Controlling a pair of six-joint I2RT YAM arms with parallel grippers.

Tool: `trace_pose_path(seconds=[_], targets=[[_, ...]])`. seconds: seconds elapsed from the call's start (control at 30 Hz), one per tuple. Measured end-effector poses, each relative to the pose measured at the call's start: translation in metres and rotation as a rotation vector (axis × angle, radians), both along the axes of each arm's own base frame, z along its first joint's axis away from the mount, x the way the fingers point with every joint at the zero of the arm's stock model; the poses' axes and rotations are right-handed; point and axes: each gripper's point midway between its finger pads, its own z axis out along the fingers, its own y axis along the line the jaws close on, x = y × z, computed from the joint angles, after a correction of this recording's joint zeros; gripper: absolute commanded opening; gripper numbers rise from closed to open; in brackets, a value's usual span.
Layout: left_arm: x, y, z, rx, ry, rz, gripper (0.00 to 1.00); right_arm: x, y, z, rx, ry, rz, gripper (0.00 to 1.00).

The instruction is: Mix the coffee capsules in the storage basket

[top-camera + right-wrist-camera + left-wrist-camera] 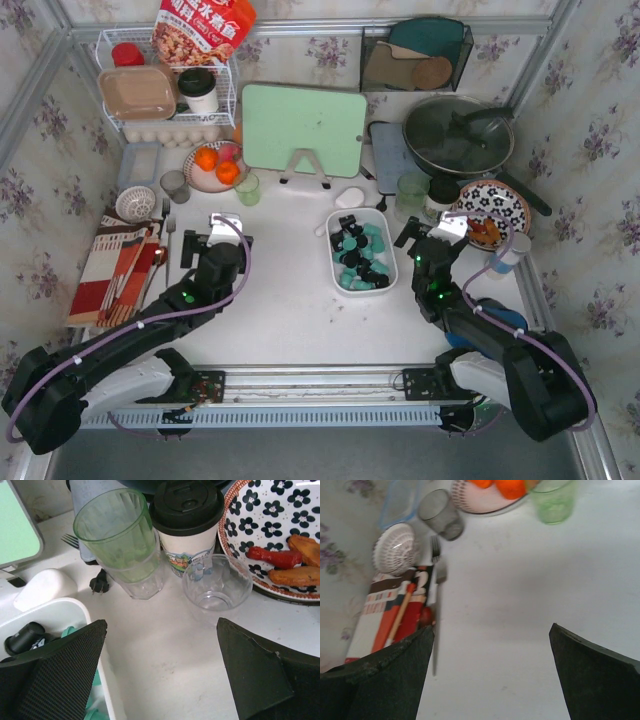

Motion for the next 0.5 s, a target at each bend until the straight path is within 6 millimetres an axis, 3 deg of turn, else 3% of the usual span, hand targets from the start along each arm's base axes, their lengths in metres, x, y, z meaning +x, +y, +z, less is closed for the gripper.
trace_pose_path(seconds=[0.3, 0.37, 0.5], targets=[[0.006, 0.083, -0.006, -0.008, 0.019, 0.258, 1.00, 0.020, -0.003, 0.000, -0.137, 0.045, -0.002, 1.00], [0.002, 0.096, -0.017, -0.021, 0.032, 0.281, 1.00, 0.015, -0.008, -0.009, -0.172, 0.064, -0.004, 1.00], [-0.002, 0.096, -0.043, -0.034, 0.062, 0.232, 1.00, -0.007, -0.021, -0.045, -0.226, 0.110, 0.006, 1.00]])
